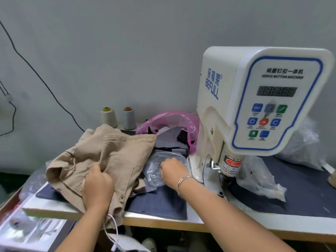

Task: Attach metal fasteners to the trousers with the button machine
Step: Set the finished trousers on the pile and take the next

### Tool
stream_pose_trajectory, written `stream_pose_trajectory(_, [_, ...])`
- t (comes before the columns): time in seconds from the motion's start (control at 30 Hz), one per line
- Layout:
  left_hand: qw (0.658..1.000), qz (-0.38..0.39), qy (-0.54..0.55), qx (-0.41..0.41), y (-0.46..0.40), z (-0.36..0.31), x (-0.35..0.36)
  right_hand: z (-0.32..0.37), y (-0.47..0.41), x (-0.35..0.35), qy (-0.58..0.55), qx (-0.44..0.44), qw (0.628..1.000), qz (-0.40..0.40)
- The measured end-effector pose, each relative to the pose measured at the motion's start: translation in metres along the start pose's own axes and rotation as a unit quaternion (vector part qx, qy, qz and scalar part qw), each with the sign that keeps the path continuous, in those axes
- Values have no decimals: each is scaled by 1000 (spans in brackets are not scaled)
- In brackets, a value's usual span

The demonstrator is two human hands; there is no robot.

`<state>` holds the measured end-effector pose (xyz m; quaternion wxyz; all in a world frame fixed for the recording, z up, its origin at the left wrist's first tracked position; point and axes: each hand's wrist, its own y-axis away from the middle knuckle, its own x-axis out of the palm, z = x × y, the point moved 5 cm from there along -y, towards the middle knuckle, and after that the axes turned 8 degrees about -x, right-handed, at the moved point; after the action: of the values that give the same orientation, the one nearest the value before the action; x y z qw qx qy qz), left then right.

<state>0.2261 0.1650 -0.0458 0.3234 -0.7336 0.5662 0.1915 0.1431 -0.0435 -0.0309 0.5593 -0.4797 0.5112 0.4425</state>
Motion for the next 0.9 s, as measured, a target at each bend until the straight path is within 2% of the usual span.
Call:
stream_pose_trajectory(0.1, [1000, 1, 20, -6, -1, 4, 1, -1, -9, 10, 32, -10, 999, 0])
stream_pose_trajectory(0.47, [997, 2, 75, 10, -4, 15, 6, -1, -21, 12, 18, 19, 998, -53])
stream_pose_trajectory(0.57, [988, -1, 153, 1, -4, 18, 3, -1, -24, 13, 37, 19, 999, -29])
stream_pose_trajectory(0.67, [960, -41, 278, -11, -3, 20, -9, -1, -25, 14, 55, 24, 998, -11])
stream_pose_trajectory(0.9, [951, -42, 306, -18, -5, 24, -7, -6, -23, 14, 2, 31, 999, -25])
